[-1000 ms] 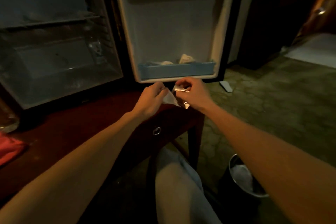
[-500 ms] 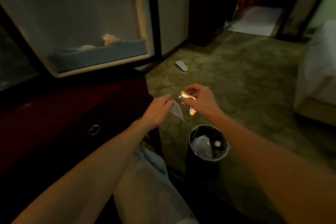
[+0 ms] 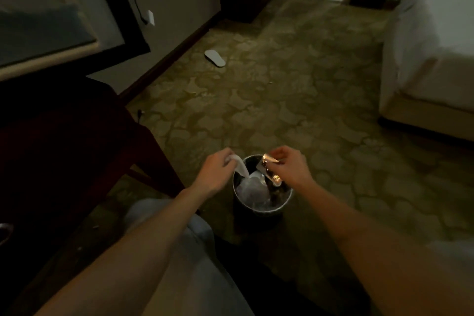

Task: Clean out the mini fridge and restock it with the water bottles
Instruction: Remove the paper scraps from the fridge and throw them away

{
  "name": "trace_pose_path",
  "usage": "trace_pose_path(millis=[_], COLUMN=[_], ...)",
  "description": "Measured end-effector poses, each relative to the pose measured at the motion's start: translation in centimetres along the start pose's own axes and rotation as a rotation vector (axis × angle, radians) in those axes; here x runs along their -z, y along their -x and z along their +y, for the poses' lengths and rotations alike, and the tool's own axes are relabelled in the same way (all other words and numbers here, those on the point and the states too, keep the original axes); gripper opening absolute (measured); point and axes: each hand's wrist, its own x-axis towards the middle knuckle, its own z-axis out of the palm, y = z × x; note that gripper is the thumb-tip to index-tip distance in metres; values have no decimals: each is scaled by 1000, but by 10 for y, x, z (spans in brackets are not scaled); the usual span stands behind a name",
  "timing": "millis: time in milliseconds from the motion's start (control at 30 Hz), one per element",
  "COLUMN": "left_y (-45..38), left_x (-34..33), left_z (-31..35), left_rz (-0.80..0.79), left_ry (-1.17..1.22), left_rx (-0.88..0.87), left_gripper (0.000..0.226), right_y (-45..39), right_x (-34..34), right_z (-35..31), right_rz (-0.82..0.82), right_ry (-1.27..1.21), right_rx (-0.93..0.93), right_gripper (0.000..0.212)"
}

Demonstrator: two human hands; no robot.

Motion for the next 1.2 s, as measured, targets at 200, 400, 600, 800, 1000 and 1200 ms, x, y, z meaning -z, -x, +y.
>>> trace_pose_path(millis=[200, 400, 600, 800, 1000, 1200], left_y=[-34, -56, -62, -78, -87, -68], left_x=[-28, -46, -61, -86, -116, -88], left_z=[-28, -50, -73, -65, -55, -64], left_rz=[-58, -70, -58, -92, -188, -150], left_ry=[85, -31, -9, -76, -102, -178], left_rx=[160, 138, 171, 196, 217, 152], left_gripper=[33, 41, 28, 25, 61, 56], right_y=[-33, -62, -70, -69, -61, -55], right_x=[-12, -25, -26, -9, 0, -9], right_z=[34, 69, 95, 108, 104, 81], right_rz=[-12, 15, 16, 36, -11, -76], right_ry=[104, 143, 235, 265, 297, 324], right_rx=[-104, -221, -235, -267, -192, -118], right_gripper=[30, 22, 20, 18, 19, 24])
